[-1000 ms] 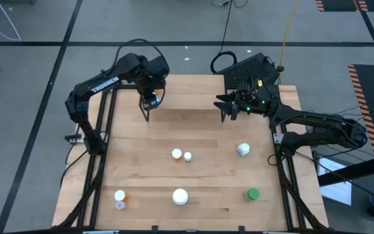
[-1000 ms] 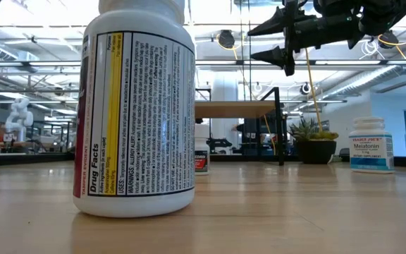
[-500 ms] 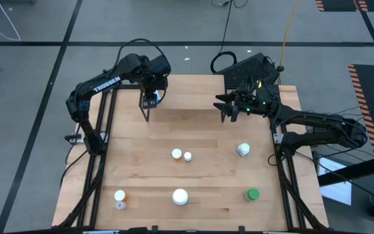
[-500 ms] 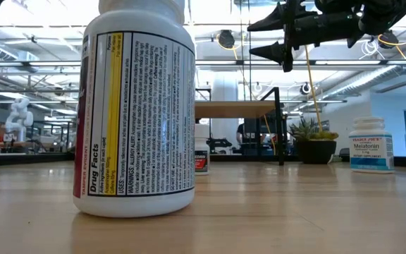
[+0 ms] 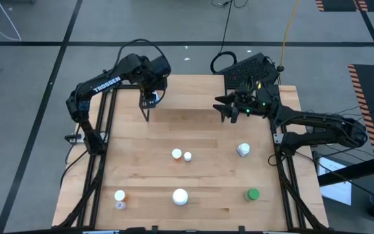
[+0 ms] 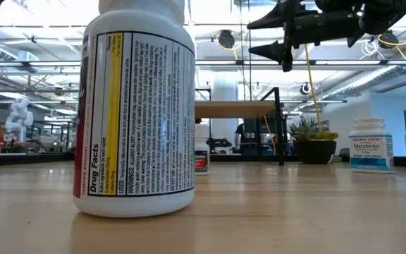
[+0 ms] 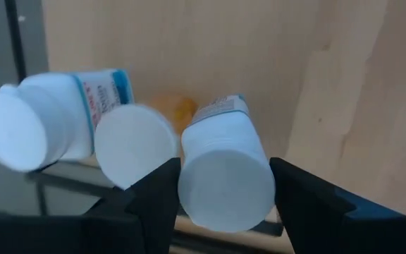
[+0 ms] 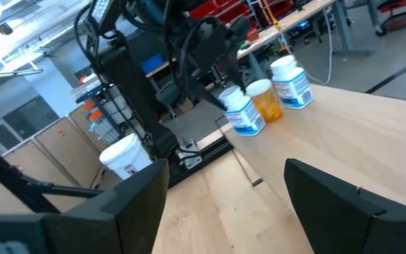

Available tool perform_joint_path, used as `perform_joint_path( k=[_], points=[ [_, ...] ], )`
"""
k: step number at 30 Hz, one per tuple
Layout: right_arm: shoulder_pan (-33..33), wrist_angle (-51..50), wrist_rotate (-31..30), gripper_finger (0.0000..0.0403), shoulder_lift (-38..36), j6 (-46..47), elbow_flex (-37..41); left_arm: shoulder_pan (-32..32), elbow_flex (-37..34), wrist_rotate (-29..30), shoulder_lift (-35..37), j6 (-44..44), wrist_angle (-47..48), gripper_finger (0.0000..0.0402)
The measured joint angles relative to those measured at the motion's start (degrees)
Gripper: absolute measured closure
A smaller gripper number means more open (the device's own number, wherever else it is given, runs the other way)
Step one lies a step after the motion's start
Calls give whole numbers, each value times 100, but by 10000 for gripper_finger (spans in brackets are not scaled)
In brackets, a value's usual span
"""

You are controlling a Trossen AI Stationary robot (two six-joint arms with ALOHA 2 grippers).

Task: Pick and place medicine bottles onto shelf by color
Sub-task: Put the left white and blue pill bottle on the shelf, then put the bottom left orange pill bottle on the shelf

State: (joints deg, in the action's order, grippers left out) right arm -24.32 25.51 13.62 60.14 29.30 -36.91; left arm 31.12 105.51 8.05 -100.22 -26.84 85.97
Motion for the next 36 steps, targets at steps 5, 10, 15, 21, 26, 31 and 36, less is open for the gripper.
perform_joint_path(
  k=[5,10,15,21,26,31,36],
  points=[
    [152,1,-1,124,0,2,0,-116,0,778,0,470,243,183],
    [273,-18,-283,124,0,16,0,-245,-2,926,7,1131,410,177],
    [305,-50,-624,124,-2,-16,0,-289,-4,809,53,1703,404,150],
    [317,-110,-585,124,-2,22,0,-361,-4,809,298,2200,405,109],
    [296,-689,-401,124,0,14,0,-457,-4,629,670,3138,403,92],
    [291,-957,-360,124,37,-390,0,-763,-4,-26,1241,4394,408,89],
    [302,-937,-801,124,35,-430,0,-1800,-408,-73,2178,5993,391,89]
  ],
)
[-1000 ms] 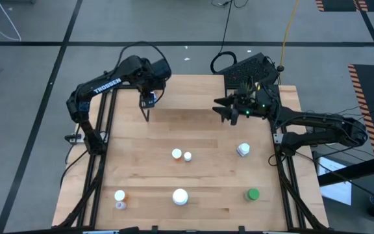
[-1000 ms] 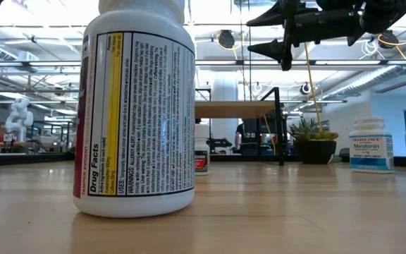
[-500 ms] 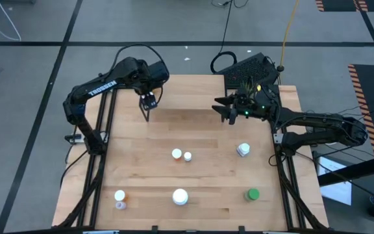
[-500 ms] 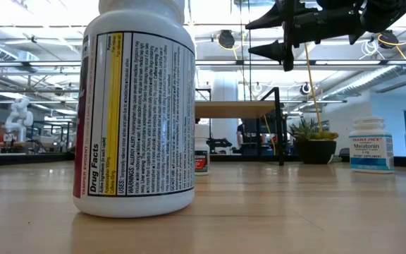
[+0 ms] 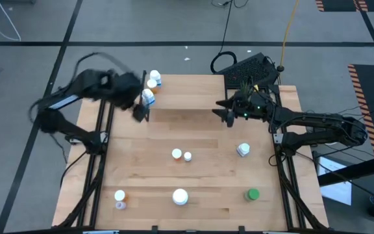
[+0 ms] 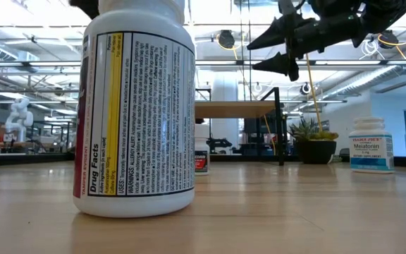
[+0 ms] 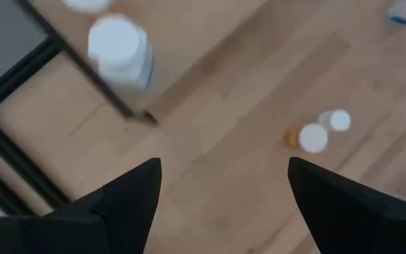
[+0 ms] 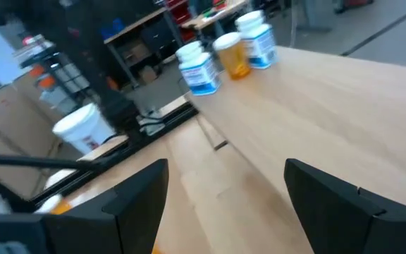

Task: Pick and place medicine bottles onto shelf by color
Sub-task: Put the bottom left orange pill bottle on the shelf

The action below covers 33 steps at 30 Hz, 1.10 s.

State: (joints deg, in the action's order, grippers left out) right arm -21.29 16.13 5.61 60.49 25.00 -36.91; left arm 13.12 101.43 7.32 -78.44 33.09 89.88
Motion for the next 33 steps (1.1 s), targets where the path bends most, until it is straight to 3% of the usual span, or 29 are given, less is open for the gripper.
perform_joint_path(
  k=[4,6,13,18,26,30,33],
  points=[
    [131,258,-234,124,-2,461,0,-1190,-957,895,850,1263,-30,89],
    [297,302,-527,124,-4,685,0,-1785,-1504,997,1258,1914,-110,89],
    [1376,247,-1529,124,16,1169,0,-3770,-3619,182,2010,3498,-1632,89],
    [2336,313,-2458,124,160,1576,-2,-4924,-4668,-485,1958,4061,-2925,89],
    [3542,341,-3858,124,759,2251,-7,-5839,-5367,-1273,1393,6554,-3107,89],
    [3642,384,-4029,124,1036,2616,-7,-5931,-5543,-1473,1218,7088,-3839,89],
    [3641,503,-4028,124,1214,2846,-7,-6058,-5593,-1224,1066,7420,-4346,89]
  ],
)
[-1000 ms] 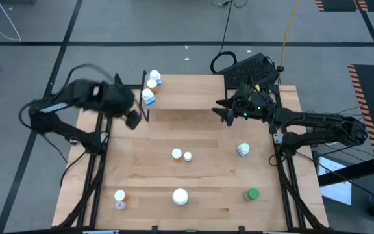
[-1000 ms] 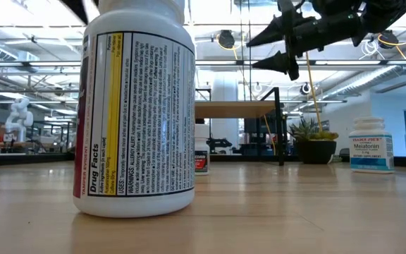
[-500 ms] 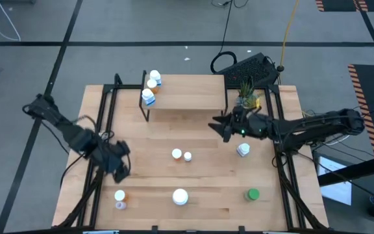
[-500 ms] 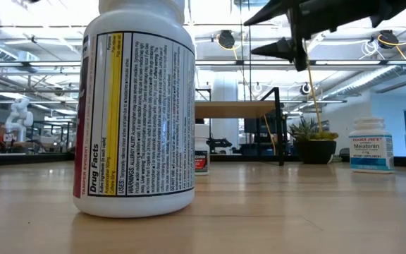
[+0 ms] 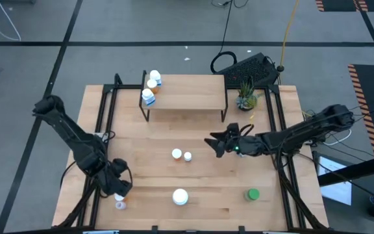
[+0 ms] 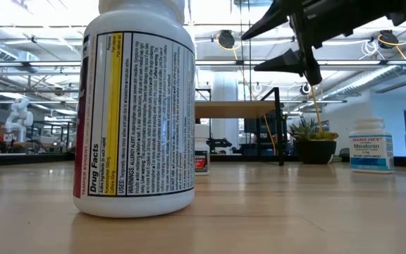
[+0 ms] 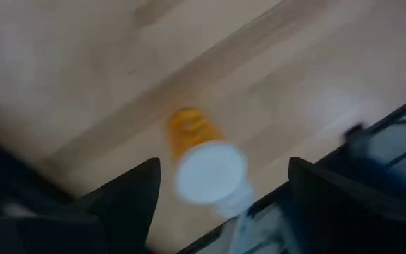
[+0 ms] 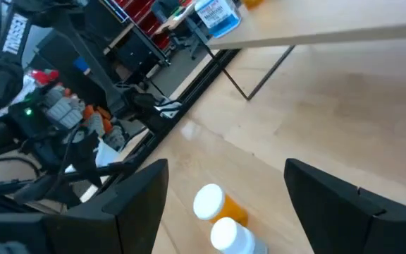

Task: Pick and place medicine bottles onto shelf by color
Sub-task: Put the bottom left orange pill bottle on the shelf

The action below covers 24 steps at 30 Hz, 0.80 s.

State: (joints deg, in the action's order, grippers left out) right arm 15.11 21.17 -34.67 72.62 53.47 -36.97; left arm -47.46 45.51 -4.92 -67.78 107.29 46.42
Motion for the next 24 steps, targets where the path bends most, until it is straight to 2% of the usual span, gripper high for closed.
perform_joint_path(
  k=[3,9,16,20,24],
  points=[
    [0,202,21,124,140,95,2,-108,-8,116,-296,267,-158,89],
    [-35,460,34,124,235,93,2,-142,-19,-261,-754,577,-119,89],
    [-48,576,183,124,201,-8,2,-175,-19,-276,-1040,827,-688,89],
    [-27,574,192,124,205,-93,4,-178,-17,-480,-1187,895,-757,90],
    [-2,582,194,124,205,-246,4,-180,-17,-580,-1214,1018,-746,108]
  ],
)
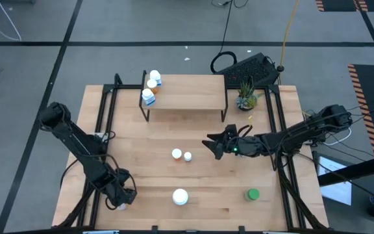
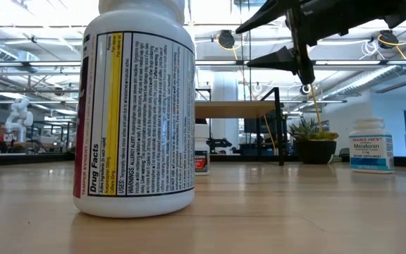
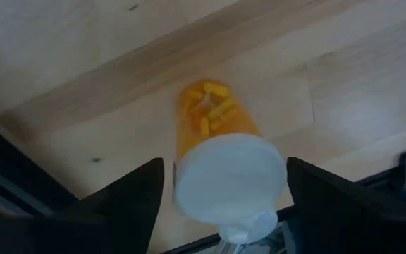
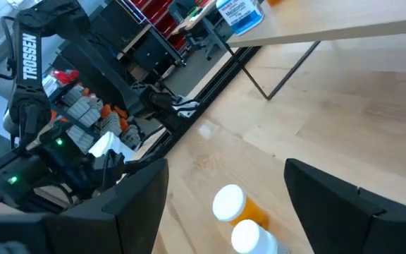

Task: Pick and place medicine bottles onto shelf by color
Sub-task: Put the bottom left orange pill bottle on the shelf

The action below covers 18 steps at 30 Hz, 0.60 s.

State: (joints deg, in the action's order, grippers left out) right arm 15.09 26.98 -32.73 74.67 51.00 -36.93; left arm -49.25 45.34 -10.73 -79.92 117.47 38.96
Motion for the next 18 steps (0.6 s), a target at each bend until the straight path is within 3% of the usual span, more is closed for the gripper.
perform_joint_path(
  k=[9,13,18],
  points=[
    [-2,99,0,124,0,-368,2,83,7,-10,5,-65,115,194],
    [-4,157,0,124,0,-567,2,307,7,-238,20,-301,125,191],
    [-44,154,2,124,0,-738,2,709,7,-514,108,-803,132,158]
  ],
)
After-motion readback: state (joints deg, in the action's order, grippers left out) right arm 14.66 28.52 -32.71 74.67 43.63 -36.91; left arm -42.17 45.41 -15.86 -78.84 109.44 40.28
